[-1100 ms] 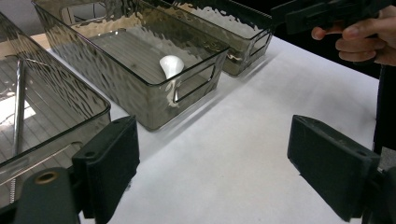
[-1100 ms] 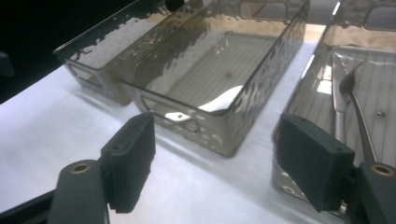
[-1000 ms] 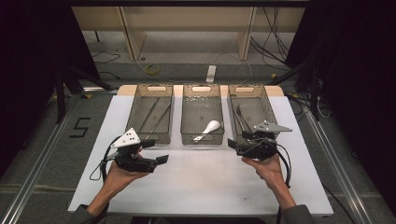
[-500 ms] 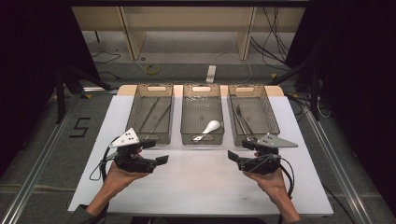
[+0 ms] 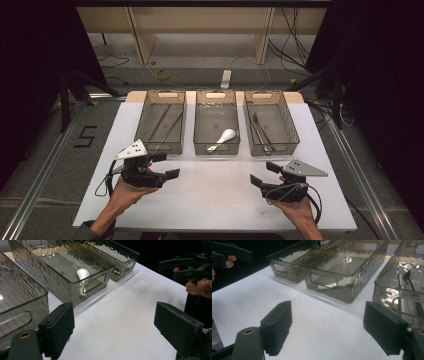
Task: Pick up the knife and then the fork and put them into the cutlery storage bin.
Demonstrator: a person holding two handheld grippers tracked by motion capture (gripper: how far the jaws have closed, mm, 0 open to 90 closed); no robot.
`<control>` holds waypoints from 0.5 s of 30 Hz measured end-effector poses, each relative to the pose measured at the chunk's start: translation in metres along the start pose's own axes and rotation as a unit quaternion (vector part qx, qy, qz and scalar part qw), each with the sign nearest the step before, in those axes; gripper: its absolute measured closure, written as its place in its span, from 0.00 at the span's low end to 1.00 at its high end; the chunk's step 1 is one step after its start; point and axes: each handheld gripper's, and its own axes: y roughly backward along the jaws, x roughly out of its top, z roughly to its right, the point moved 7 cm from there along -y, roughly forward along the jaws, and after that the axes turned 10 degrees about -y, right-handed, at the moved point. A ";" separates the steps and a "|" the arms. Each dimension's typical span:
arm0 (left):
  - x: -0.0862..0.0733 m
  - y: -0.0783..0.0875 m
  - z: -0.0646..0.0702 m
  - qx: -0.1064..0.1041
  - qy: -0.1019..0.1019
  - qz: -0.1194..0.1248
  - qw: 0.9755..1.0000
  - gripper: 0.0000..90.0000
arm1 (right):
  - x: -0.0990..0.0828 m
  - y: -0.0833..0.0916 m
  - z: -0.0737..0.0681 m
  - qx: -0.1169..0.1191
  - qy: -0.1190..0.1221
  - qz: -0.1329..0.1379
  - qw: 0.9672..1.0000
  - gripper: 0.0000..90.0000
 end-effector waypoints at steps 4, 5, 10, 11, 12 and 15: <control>-0.003 -0.001 0.006 -0.008 0.001 -0.007 1.000 0.18 | -0.001 0.007 0.001 -0.005 -0.003 0.009 1.000 0.26; -0.004 -0.001 0.007 -0.010 0.002 -0.007 1.000 0.18 | -0.001 0.008 0.002 -0.005 -0.004 0.011 1.000 0.26; -0.003 -0.002 0.007 -0.006 -0.003 -0.007 1.000 0.18 | -0.003 0.012 0.004 -0.006 -0.011 0.010 1.000 0.25; -0.003 -0.002 0.007 -0.005 -0.004 -0.008 1.000 0.18 | -0.003 0.012 0.005 -0.007 -0.010 0.010 1.000 0.25; -0.003 -0.001 0.006 -0.005 -0.005 -0.009 1.000 0.18 | -0.003 0.012 0.005 -0.009 -0.010 0.010 1.000 0.25; -0.003 0.000 0.004 0.001 -0.004 -0.008 1.000 0.18 | -0.003 0.011 0.003 -0.011 -0.004 0.009 1.000 0.25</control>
